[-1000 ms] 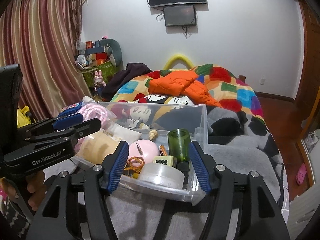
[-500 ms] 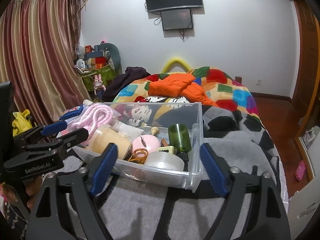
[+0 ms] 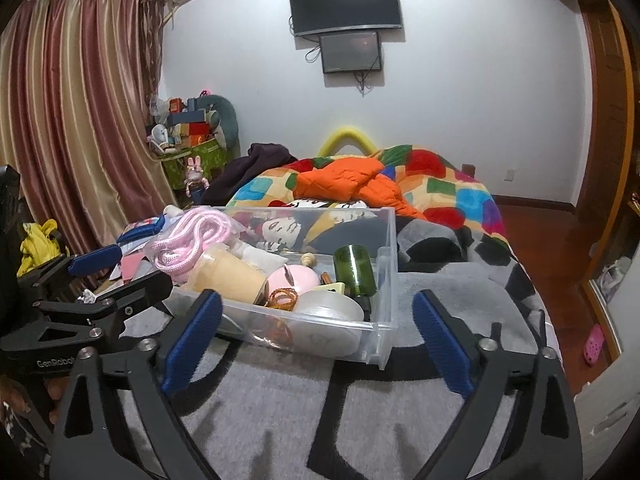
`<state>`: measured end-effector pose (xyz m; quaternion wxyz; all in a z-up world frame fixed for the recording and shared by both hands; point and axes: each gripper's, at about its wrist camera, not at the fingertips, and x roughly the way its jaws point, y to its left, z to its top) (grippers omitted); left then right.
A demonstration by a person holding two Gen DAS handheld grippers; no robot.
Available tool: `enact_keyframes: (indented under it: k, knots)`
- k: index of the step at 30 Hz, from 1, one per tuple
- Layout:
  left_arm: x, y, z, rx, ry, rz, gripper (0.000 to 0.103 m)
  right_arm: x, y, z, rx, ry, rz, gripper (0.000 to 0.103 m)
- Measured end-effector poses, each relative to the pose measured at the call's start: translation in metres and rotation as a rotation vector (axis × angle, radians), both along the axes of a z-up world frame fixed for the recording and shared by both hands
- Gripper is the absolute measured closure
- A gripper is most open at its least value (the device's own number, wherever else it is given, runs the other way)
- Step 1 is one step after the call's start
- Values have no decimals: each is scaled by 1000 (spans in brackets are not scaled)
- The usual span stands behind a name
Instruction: Organize objects
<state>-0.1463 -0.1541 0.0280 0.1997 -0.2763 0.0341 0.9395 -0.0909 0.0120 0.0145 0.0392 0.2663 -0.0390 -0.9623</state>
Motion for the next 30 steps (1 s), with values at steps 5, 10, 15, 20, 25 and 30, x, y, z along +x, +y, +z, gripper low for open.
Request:
enact_keyframes:
  k: [5, 10, 15, 20, 25, 30]
  knots:
    - [2, 0, -1, 4, -7, 2, 7, 5, 4, -2, -13, 3, -11, 3]
    - [3, -1, -5, 9, -21, 6, 7, 7, 6, -7, -18, -13, -18, 3]
    - [4, -1, -7, 6, -26, 4, 7, 7, 6, -10, -21, -22, -14, 3]
    - [10, -2, -7, 11, -29, -11, 7, 6, 3, -13, -19, -28, -6, 3]
    - [14, -1, -7, 9, -28, -21, 7, 7, 1, -14, -18, -31, -3, 3]
    - [13, -1, -8, 16, -39, -24, 7, 7, -1, -16, -16, -35, 1, 3]
